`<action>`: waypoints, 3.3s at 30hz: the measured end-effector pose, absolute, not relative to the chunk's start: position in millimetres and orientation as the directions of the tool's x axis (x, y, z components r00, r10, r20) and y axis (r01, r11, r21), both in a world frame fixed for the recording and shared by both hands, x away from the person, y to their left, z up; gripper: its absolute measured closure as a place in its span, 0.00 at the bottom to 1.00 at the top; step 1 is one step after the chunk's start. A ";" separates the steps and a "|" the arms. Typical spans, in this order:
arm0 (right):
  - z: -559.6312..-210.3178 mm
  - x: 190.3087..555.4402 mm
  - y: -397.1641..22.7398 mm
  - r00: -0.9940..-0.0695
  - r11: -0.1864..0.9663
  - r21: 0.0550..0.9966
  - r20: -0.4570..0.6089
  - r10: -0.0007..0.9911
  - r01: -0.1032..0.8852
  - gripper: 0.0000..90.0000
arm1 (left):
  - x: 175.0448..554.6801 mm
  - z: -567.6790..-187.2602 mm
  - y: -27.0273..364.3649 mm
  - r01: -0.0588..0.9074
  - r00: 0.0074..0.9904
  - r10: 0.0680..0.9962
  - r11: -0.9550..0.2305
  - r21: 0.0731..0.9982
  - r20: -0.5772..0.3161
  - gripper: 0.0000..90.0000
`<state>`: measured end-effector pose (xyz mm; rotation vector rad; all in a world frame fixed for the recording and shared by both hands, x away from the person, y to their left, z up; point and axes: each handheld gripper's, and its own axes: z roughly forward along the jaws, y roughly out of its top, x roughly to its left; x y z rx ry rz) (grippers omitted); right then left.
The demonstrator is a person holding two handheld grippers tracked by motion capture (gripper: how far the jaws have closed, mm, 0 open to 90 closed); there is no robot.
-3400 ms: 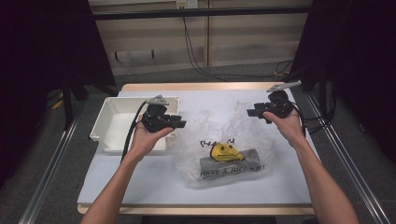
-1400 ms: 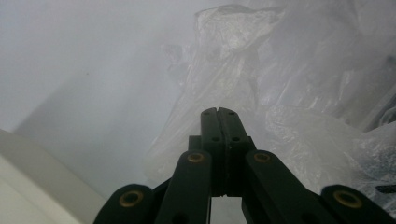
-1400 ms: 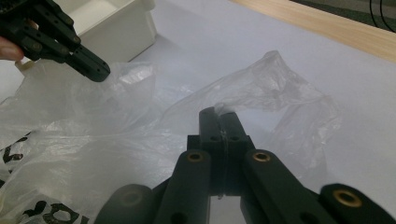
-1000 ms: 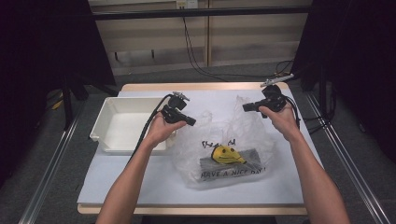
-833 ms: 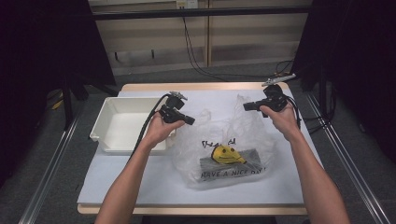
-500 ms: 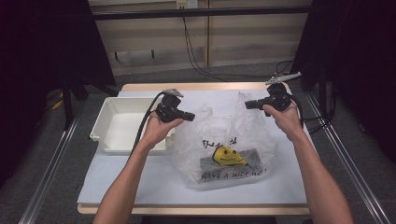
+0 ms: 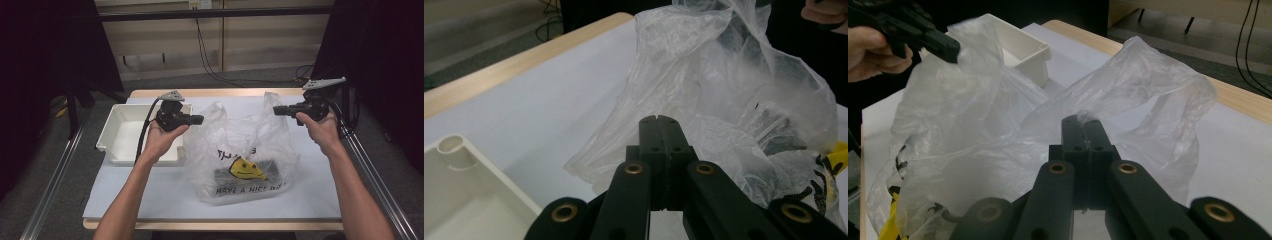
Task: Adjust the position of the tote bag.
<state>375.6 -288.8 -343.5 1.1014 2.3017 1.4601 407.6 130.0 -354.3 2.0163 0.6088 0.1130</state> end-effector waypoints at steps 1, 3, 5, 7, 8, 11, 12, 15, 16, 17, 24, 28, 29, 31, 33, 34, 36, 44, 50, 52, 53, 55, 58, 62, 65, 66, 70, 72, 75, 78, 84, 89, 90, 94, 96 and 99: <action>-341.6 372.4 -290.5 -0.697 0.230 0.846 0.210 0.685 0.481 1.00 | 404.2 -351.6 130.5 0.362 0.870 0.467 -0.381 0.851 -0.161 1.00; -336.8 364.7 -295.1 -0.696 0.219 0.855 0.207 0.688 0.470 1.00 | 397.9 -346.2 131.7 0.344 0.875 0.460 -0.374 0.861 -0.149 1.00; -331.0 356.0 -300.4 -0.697 0.201 0.871 0.200 0.689 0.448 1.00 | 393.3 -341.5 133.4 0.329 0.879 0.453 -0.355 0.875 -0.146 1.00; -326.3 349.4 -303.9 -0.699 0.188 0.882 0.196 0.688 0.432 1.00 | 390.0 -336.7 136.5 0.314 0.883 0.450 -0.348 0.884 -0.136 1.00; -323.6 345.5 -305.3 -0.700 0.183 0.888 0.192 0.688 0.423 1.00 | 389.5 -334.8 139.4 0.318 0.882 0.449 -0.335 0.887 -0.147 1.00; -317.5 334.1 -307.7 -0.708 0.197 0.892 0.172 0.685 0.407 1.00 | 385.0 -329.5 148.5 0.313 0.881 0.446 -0.305 0.899 -0.156 1.00; -315.5 330.4 -308.6 -0.710 0.200 0.894 0.166 0.684 0.401 1.00 | 383.0 -327.5 151.0 0.307 0.882 0.445 -0.299 0.903 -0.153 1.00; -309.5 319.7 -309.6 -0.716 0.202 0.902 0.151 0.681 0.382 1.00 | 374.2 -320.8 154.1 0.290 0.889 0.433 -0.282 0.915 -0.148 1.00; -307.6 316.4 -310.0 -0.718 0.199 0.905 0.149 0.680 0.376 1.00 | 371.0 -318.4 154.4 0.282 0.893 0.425 -0.275 0.919 -0.147 1.00; -305.9 313.2 -310.1 -0.720 0.193 0.908 0.150 0.678 0.371 1.00 | 367.4 -315.7 155.0 0.271 0.897 0.420 -0.273 0.923 -0.139 1.00; -293.2 291.7 -314.1 -0.725 0.193 0.923 0.120 0.678 0.334 1.00 | 341.8 -298.0 159.8 0.200 0.912 0.402 -0.257 0.945 -0.084 1.00; -288.1 283.5 -321.8 -0.717 0.176 0.932 0.114 0.688 0.317 1.00 | 334.5 -292.8 166.0 0.188 0.912 0.403 -0.251 0.950 -0.074 1.00; -286.6 281.0 -324.6 -0.712 0.170 0.935 0.113 0.693 0.313 1.00 | 333.2 -291.9 167.0 0.185 0.911 0.407 -0.247 0.951 -0.071 1.00; -284.1 276.7 -327.6 -0.705 0.161 0.937 0.113 0.700 0.310 1.00 | 329.6 -290.1 170.6 0.183 0.915 0.396 -0.224 0.957 -0.082 1.00; -280.7 270.2 -331.2 -0.702 0.149 0.944 0.108 0.704 0.294 1.00 | 324.6 -289.1 173.1 0.180 0.917 0.389 -0.214 0.960 -0.085 1.00; -279.2 266.5 -332.3 -0.701 0.147 0.947 0.103 0.705 0.286 1.00 | 321.4 -289.3 174.3 0.173 0.920 0.384 -0.216 0.961 -0.079 1.00; -277.6 254.9 -334.7 -0.702 0.148 0.950 0.092 0.706 0.274 1.00 | 313.6 -290.2 176.7 0.161 0.921 0.384 -0.227 0.961 -0.064 1.00; -284.9 230.2 -341.9 -0.678 0.168 0.948 0.065 0.732 0.272 1.00 | 289.8 -298.0 197.0 0.162 0.920 0.387 -0.218 0.962 -0.067 1.00; -283.8 221.1 -349.0 -0.662 0.150 0.953 0.065 0.746 0.263 1.00 | 280.0 -299.3 212.6 0.147 0.909 0.412 -0.175 0.974 -0.063 1.00; -286.3 219.5 -347.0 -0.667 0.151 0.954 0.063 0.743 0.258 1.00 | 278.7 -306.1 209.2 0.158 0.915 0.397 -0.178 0.971 -0.076 1.00; -288.8 219.9 -344.6 -0.670 0.158 0.952 0.063 0.739 0.263 1.00 | 277.8 -309.9 206.0 0.159 0.915 0.397 -0.192 0.968 -0.071 1.00; -295.6 221.0 -338.2 -0.676 0.173 0.945 0.063 0.734 0.276 1.00 | 275.4 -317.2 198.7 0.170 0.919 0.386 -0.216 0.962 -0.076 1.00; -307.1 218.8 -328.1 -0.684 0.207 0.935 0.048 0.728 0.287 1.00 | 272.4 -326.2 192.1 0.166 0.926 0.373 -0.266 0.950 -0.058 1.00; -314.2 214.0 -327.7 -0.680 0.219 0.930 0.043 0.732 0.294 1.00 | 264.0 -336.9 192.2 0.158 0.931 0.363 -0.333 0.930 -0.028 1.00; -325.8 213.6 -324.7 -0.680 0.247 0.914 0.042 0.732 0.323 1.00 | 261.7 -346.5 191.5 0.170 0.937 0.347 -0.345 0.923 -0.042 1.00; -328.9 213.9 -323.4 -0.679 0.253 0.910 0.040 0.733 0.327 1.00 | 260.7 -352.2 189.8 0.172 0.934 0.355 -0.361 0.916 -0.035 1.00; -345.6 217.3 -320.4 -0.685 0.245 0.904 0.068 0.726 0.350 1.00 | 262.0 -369.2 189.5 0.186 0.946 0.319 -0.380 0.906 -0.061 1.00; -348.1 219.2 -319.6 -0.682 0.250 0.900 0.068 0.728 0.357 1.00 | 263.3 -377.5 188.4 0.196 0.944 0.323 -0.374 0.907 -0.071 1.00; -357.8 227.5 -314.9 -0.680 0.274 0.884 0.065 0.730 0.378 1.00 | 267.9 -391.0 182.0 0.201 0.941 0.333 -0.396 0.896 -0.064 1.00; -365.6 233.1 -309.0 -0.680 0.306 0.866 0.052 0.731 0.396 1.00 | 273.7 -401.5 178.7 0.204 0.937 0.345 -0.419 0.885 -0.053 1.00; -392.7 246.1 -309.9 -0.662 0.320 0.829 0.079 0.745 0.459 1.00 | 271.3 -423.2 172.2 0.213 0.943 0.328 -0.460 0.862 -0.058 1.00; -415.7 255.6 -309.1 -0.653 0.331 0.797 0.102 0.751 0.505 1.00 | 274.3 -438.7 169.7 0.219 0.943 0.330 -0.516 0.828 -0.044 1.00; -423.2 258.3 -308.0 -0.650 0.342 0.783 0.104 0.753 0.520 1.00 | 276.0 -441.2 169.8 0.222 0.943 0.331 -0.530 0.819 -0.041 1.00; -432.3 259.1 -304.7 -0.652 0.346 0.772 0.114 0.750 0.533 1.00 | 281.5 -449.7 169.8 0.240 0.937 0.346 -0.550 0.800 -0.043 1.00; -437.1 259.3 -300.7 -0.659 0.360 0.767 0.106 0.745 0.531 1.00 | 283.2 -452.8 168.2 0.240 0.938 0.346 -0.561 0.793 -0.039 1.00; -443.9 260.8 -295.8 -0.664 0.391 0.749 0.086 0.743 0.535 1.00 | 284.0 -455.0 167.7 0.234 0.937 0.348 -0.598 0.766 -0.014 1.00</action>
